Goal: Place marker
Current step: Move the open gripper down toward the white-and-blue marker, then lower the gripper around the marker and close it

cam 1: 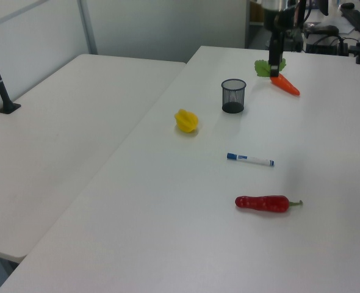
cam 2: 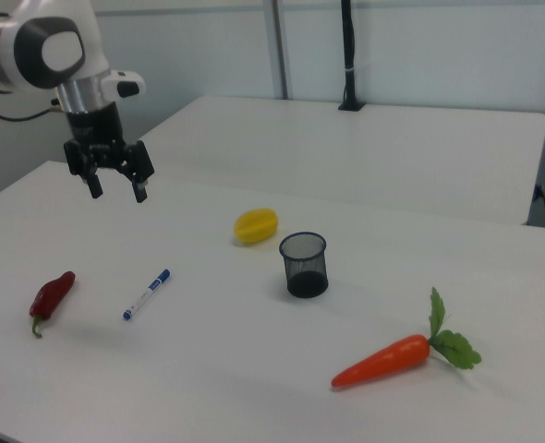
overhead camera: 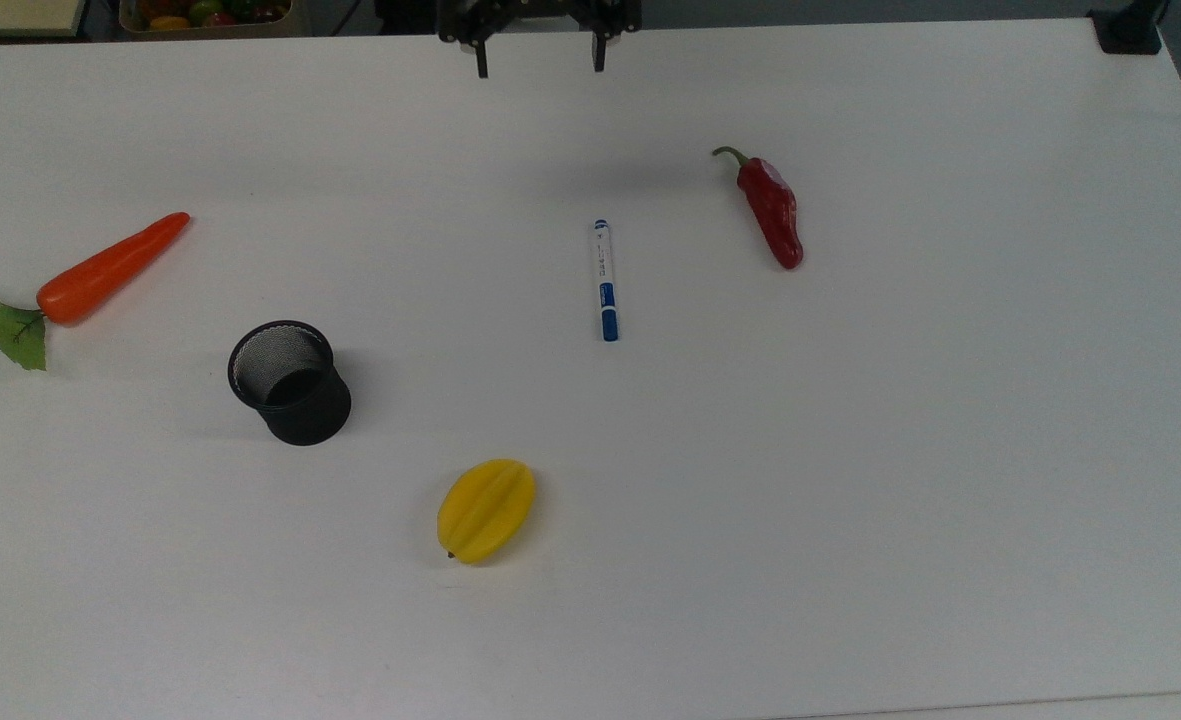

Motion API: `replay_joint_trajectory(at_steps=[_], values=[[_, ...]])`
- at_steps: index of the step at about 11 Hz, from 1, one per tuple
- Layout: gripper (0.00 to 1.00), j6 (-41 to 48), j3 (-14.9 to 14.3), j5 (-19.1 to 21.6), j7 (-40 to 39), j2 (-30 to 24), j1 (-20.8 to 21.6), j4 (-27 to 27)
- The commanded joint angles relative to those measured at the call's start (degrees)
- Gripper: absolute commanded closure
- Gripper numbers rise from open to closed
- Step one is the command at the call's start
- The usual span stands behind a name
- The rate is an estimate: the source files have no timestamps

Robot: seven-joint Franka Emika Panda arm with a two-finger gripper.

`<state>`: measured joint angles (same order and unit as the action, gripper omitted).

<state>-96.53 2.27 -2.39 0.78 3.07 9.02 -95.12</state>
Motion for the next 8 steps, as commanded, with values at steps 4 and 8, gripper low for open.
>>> replay_joint_trajectory(at_steps=[4,8], values=[[0.0,-14.5,-0.7,0.8,7.1,5.5,6.0,-8.0],[0.0,-22.2,-0.6,0.5,9.4,12.2,7.0,-8.6]])
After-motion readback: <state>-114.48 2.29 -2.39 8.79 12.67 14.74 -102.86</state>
